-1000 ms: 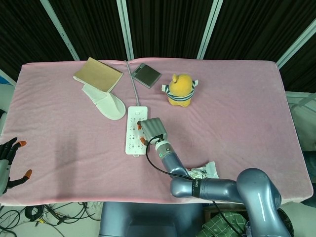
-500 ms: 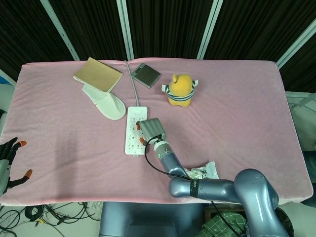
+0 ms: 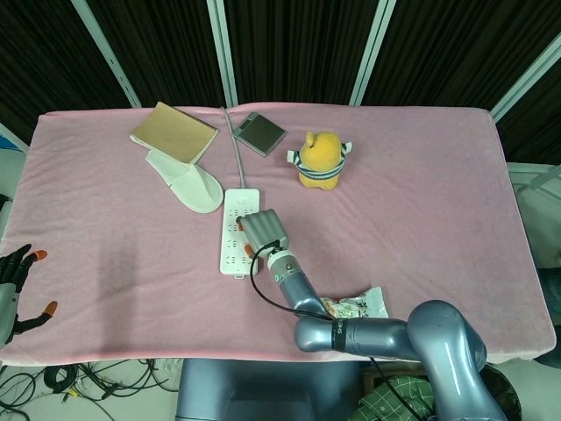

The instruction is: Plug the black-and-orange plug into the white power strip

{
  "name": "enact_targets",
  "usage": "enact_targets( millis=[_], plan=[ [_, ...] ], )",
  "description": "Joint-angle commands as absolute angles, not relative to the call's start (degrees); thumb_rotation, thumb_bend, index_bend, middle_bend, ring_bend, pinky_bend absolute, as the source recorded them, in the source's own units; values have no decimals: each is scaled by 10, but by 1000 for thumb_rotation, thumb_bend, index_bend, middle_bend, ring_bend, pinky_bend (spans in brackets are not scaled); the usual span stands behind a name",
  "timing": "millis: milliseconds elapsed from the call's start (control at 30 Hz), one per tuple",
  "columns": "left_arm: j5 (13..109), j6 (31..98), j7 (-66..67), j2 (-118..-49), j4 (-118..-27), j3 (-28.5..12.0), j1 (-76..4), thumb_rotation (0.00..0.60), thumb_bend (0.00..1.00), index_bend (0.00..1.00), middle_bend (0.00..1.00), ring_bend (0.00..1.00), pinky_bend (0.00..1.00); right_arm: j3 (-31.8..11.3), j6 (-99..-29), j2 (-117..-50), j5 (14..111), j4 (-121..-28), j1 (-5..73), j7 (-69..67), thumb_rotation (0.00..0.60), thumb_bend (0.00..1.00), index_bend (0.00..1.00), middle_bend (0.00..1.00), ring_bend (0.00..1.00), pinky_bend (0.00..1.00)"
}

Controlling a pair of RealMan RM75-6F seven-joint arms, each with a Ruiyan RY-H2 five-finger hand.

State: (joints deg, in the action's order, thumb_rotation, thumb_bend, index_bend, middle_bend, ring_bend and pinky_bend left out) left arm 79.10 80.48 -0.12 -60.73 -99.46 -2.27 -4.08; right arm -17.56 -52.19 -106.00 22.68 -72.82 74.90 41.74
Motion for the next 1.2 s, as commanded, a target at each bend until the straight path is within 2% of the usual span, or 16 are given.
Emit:
enact_targets(
  millis=[33, 500, 867, 1200],
  plan=[
    [790, 804, -1, -607, -995, -23, -41, 600, 272, 109, 14, 0, 0, -176, -524, -1065, 228, -724, 752, 422, 600, 397, 893, 732, 747, 532],
    [788, 802, -1, -606, -997, -23, -41, 600, 272, 109, 14, 0, 0, -173, -519, -1082, 221, -700, 762, 450, 600, 400, 981, 790, 788, 558],
    [787, 801, -2, -605, -998, -22, -42, 600, 271, 109, 14, 0, 0, -164, -508, -1084, 180, -696, 772, 495, 600, 403, 1000, 814, 804, 571],
    [787, 800, -2, -604, -998, -22, -42, 600, 271, 109, 14, 0, 0, -161, -508, -1087, 187, -696, 769, 497, 600, 450, 1000, 911, 879, 625]
  ],
)
